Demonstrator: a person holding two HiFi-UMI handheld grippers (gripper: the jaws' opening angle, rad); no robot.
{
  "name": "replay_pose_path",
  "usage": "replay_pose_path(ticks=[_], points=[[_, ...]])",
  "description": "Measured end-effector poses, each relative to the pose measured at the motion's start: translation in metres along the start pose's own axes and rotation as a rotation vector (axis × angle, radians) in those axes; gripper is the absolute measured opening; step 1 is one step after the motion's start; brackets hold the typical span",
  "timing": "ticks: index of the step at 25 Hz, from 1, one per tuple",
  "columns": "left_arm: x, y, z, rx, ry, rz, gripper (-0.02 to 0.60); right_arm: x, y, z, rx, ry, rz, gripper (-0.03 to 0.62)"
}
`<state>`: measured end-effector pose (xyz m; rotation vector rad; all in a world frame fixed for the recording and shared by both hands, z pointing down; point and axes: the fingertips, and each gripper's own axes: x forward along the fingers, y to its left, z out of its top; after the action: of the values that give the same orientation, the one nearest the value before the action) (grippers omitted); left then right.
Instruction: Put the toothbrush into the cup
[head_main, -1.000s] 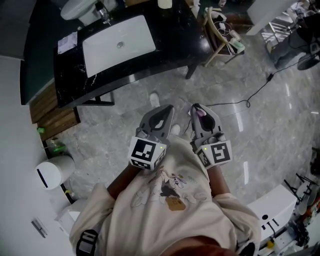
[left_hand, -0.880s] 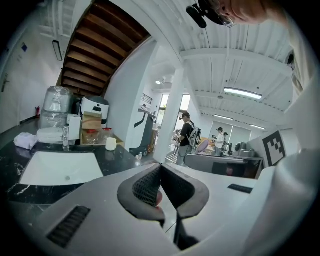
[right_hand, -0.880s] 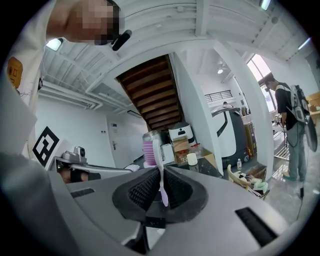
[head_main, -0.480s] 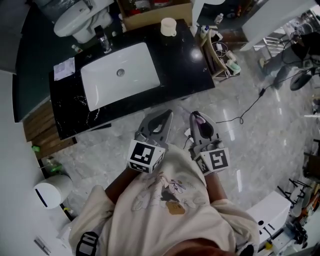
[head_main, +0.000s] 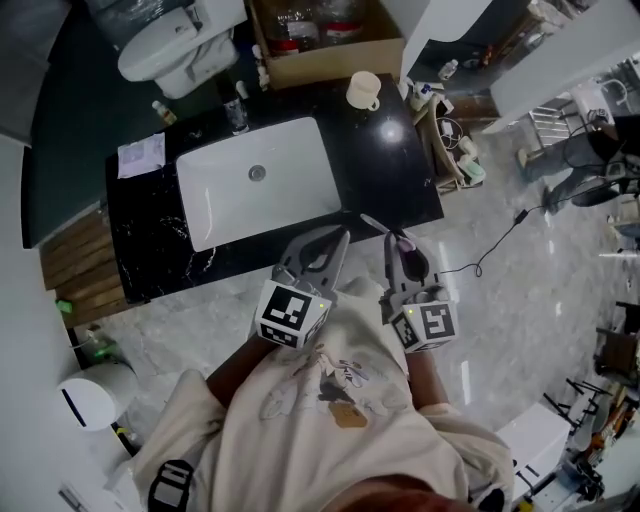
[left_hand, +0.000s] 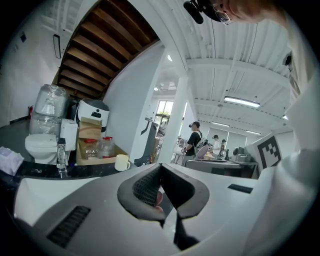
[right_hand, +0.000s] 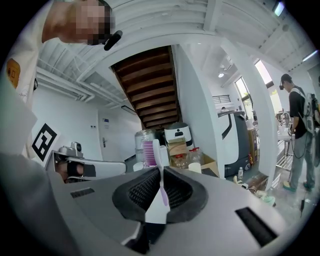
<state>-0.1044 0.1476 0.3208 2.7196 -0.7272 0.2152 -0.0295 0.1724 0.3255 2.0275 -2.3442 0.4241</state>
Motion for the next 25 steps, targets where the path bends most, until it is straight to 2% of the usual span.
replay_pose_path(ticks=[7,14,17,21,25], points=[[0.013,0.024,-0.001,-0.04,0.027,-0.031,0.014,0.024,-0.004,0.005,-0.009,0.018,-0.034,0.034],[0.039,0.04,0.003,-0.037,0.045,-0.037,0.014,0.055,-0.027,0.006,0.027,0.015,-0.055,0.034],[0.054,0.052,0.008,-0.041,0.041,-0.014,0.014,0.073,-0.035,0.014,0.014,0.008,-0.024,0.034],[0.08,0.063,0.017,-0.044,0.045,0.015,0.014,0.097,-0.042,0.028,-0.066,0.005,0.048,0.034],[0.103,0.068,0.026,-0.054,0.049,0.044,0.014,0.119,-0.059,0.035,-0.069,0.02,0.1,0.034]])
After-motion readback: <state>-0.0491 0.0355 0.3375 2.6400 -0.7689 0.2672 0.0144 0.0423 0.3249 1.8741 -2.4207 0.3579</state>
